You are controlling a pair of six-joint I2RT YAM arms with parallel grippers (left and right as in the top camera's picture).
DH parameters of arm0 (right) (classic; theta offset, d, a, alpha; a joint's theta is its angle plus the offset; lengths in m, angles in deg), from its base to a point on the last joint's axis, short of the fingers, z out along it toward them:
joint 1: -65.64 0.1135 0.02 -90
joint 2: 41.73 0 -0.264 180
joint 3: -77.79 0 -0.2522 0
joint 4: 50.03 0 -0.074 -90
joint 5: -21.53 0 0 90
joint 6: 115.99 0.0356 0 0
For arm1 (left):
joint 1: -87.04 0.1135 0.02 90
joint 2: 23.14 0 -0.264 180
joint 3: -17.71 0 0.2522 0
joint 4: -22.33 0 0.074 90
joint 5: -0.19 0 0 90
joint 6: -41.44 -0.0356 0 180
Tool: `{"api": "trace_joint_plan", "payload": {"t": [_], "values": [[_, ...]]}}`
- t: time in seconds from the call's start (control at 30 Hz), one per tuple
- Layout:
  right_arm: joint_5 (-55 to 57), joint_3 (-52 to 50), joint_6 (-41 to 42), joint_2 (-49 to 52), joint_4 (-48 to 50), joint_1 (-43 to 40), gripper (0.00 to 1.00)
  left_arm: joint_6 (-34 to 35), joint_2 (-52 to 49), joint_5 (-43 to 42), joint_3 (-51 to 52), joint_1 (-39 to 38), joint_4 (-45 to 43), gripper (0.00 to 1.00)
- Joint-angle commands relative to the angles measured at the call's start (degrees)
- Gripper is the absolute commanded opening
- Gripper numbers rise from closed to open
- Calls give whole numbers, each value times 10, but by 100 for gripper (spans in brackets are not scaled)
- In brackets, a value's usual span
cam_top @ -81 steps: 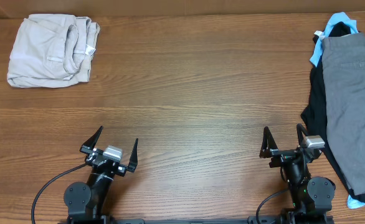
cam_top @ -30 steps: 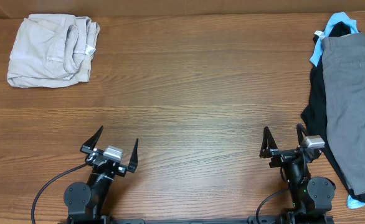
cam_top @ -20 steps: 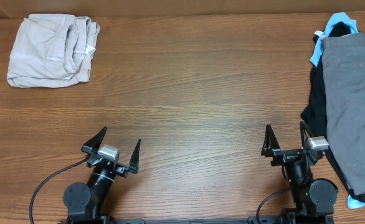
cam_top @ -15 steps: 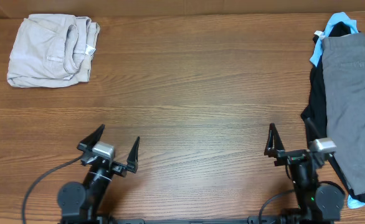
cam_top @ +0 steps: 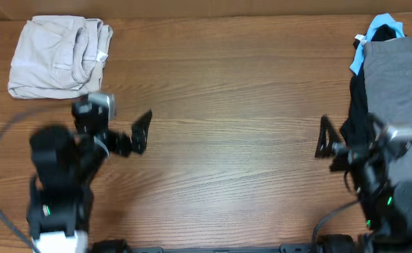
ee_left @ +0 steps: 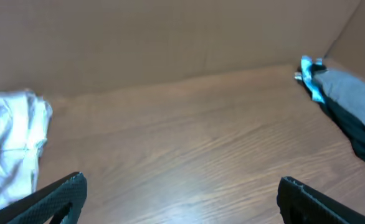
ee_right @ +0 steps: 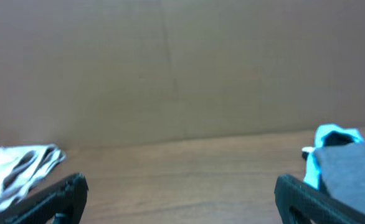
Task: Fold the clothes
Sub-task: 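Reach the right gripper to the grey pants on the right pile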
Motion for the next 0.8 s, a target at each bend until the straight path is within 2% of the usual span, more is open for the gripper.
{"api": "trace_joint_plan", "payload": {"t": [0.0, 0.17, 0.33, 0.53, 0.77], "values": [[46, 94, 0, 103, -23, 2, 100, -13, -92, -9, -106, -2, 46, 100], [56, 241, -1, 285, -78, -3, 100, -13, -217, -11, -224, -2, 142, 100], [52, 365, -1, 445, -123, -17, 100, -13, -293, -11, -255, -2, 171, 100], [125, 376, -3, 551, -73, -33, 100, -6, -367, -14, -255, -2, 164, 100], [105, 376, -3, 624, -70, -156, 100, -8, -404, -15, -255, -2, 152, 100]]}}
